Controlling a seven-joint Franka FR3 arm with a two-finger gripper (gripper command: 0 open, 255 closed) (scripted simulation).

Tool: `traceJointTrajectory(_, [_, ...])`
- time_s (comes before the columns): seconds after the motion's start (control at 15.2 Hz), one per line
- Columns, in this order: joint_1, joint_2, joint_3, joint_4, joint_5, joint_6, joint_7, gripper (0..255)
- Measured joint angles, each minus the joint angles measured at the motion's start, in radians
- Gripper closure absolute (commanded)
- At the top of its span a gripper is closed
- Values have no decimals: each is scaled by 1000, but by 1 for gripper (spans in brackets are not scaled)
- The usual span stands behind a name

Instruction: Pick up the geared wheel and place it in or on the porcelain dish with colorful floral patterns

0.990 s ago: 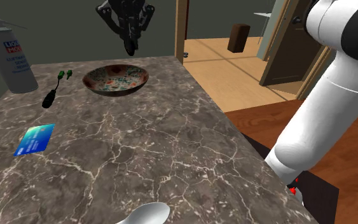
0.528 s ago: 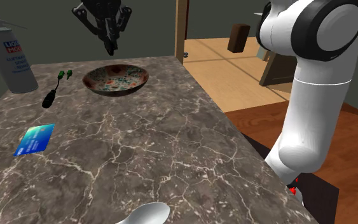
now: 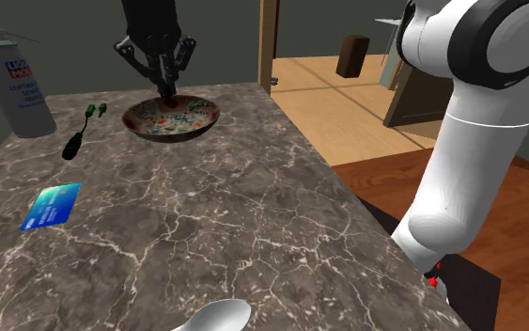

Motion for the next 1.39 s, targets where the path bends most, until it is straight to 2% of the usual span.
traceJointTrajectory(0.33, [-27, -42, -5, -108, 31, 78, -9, 255])
traceJointTrajectory(0.66, [-29, -44, -5, -118, 33, 86, -10, 255])
traceJointTrajectory(0.73, [-30, -44, -5, -119, 33, 86, -10, 0])
traceJointTrajectory(1.12, [-30, -44, -5, -119, 33, 86, -10, 0])
traceJointTrajectory(1.39, [13, 12, 4, 49, -11, -39, 5, 0])
